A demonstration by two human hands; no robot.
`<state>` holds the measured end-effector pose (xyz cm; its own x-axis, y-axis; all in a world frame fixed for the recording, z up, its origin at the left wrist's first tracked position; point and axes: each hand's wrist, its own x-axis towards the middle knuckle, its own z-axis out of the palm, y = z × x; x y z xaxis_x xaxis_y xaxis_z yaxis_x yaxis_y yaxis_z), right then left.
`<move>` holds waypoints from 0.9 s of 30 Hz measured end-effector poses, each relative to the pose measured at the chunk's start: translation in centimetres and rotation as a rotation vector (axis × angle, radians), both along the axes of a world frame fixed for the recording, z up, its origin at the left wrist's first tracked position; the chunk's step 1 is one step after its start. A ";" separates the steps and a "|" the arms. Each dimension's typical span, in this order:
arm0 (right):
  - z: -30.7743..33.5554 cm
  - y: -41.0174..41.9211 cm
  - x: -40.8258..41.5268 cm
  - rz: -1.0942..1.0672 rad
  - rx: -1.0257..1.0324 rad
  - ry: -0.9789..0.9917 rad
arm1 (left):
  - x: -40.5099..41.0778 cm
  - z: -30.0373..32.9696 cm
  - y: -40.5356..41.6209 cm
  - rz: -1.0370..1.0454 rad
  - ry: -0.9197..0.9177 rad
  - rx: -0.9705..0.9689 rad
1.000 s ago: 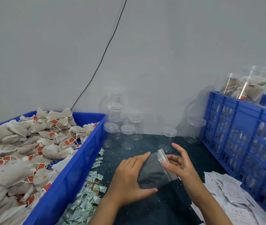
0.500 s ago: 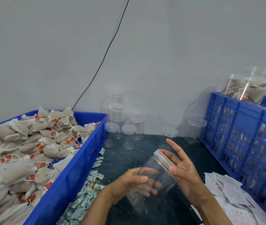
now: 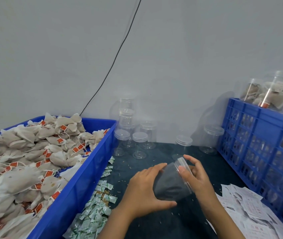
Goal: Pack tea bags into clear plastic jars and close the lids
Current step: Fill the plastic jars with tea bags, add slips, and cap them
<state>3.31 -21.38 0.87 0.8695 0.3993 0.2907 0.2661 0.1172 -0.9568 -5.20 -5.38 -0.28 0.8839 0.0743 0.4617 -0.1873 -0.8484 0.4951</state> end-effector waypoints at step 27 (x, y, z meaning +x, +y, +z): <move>-4.9 1.6 1.0 -0.300 -0.403 -0.091 | 1.4 -2.8 2.9 -0.025 0.130 -0.740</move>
